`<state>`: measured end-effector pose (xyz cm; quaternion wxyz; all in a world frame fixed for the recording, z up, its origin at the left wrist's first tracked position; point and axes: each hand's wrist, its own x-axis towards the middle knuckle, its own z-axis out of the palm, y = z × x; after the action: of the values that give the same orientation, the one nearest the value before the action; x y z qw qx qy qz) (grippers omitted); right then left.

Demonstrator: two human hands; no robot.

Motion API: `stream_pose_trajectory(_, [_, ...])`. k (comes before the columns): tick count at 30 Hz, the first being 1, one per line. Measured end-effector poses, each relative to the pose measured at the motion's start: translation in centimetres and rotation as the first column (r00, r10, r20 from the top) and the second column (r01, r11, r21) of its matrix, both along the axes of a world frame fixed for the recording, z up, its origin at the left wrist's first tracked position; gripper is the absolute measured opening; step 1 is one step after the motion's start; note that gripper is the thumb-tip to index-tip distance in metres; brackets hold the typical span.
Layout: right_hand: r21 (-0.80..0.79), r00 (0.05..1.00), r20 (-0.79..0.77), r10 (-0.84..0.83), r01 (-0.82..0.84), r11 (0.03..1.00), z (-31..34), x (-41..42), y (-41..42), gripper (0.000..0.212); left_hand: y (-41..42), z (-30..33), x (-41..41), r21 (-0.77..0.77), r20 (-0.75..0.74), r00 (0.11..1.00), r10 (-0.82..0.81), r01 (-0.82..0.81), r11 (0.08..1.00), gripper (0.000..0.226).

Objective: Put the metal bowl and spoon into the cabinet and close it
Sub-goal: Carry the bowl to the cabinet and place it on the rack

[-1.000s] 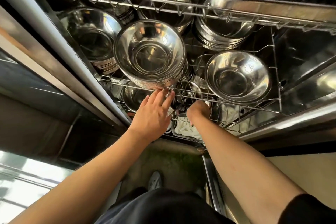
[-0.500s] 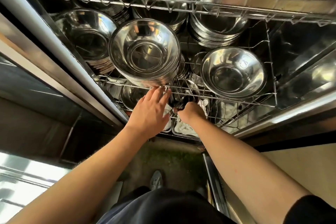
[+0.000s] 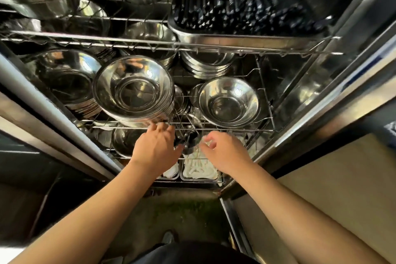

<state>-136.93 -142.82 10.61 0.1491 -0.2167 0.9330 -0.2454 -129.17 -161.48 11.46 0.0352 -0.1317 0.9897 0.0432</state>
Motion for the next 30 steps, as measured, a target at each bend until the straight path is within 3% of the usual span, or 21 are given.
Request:
stream_pose_trajectory(5, [-0.023, 0.967, -0.253, -0.004, -0.002, 1.000, 3.4, -1.5, 3.3, 0.035, 1.7, 1.4, -2.3, 0.025, -0.123, 0.986, -0.111, 0.115, 0.993, 0.064])
stream_pose_trajectory(10, [0.083, 0.940, -0.340, 0.031, -0.002, 0.997, 4.3, -4.0, 5.1, 0.063, 3.3, 2.1, -5.3, -0.017, -0.198, 0.954, -0.226, 0.227, 0.974, 0.084])
stream_pose_trajectory(15, [0.152, 0.967, -0.252, -0.036, 0.077, 0.985, 4.2, -5.8, 5.3, 0.100, 4.4, 1.7, -7.5, -0.004, -0.131, 0.971, -0.201, 0.202, 0.979, 0.108])
stream_pose_trajectory(20, [0.106, 0.981, -0.083, -0.174, 0.182, 0.977, 3.4, -7.1, 5.2, 0.121, 4.5, 0.7, -8.8, 0.174, -0.028, 0.995, -0.094, 0.097, 0.980, 0.116])
stream_pose_trajectory(23, [0.080, 0.979, -0.011, -0.204, 0.204, 0.976, 3.0, -7.6, 5.3, 0.125, 4.2, 0.2, -9.2, 0.250, -0.017, 0.999, -0.046, 0.049, 0.967, 0.115])
stream_pose_trajectory(30, [0.083, 0.985, 0.004, -0.170, 0.169, 0.982, 2.8, -7.9, 5.4, 0.119, 3.8, -0.1, -9.1, 0.225, -0.036, 0.999, -0.033, 0.041, 0.974, 0.117])
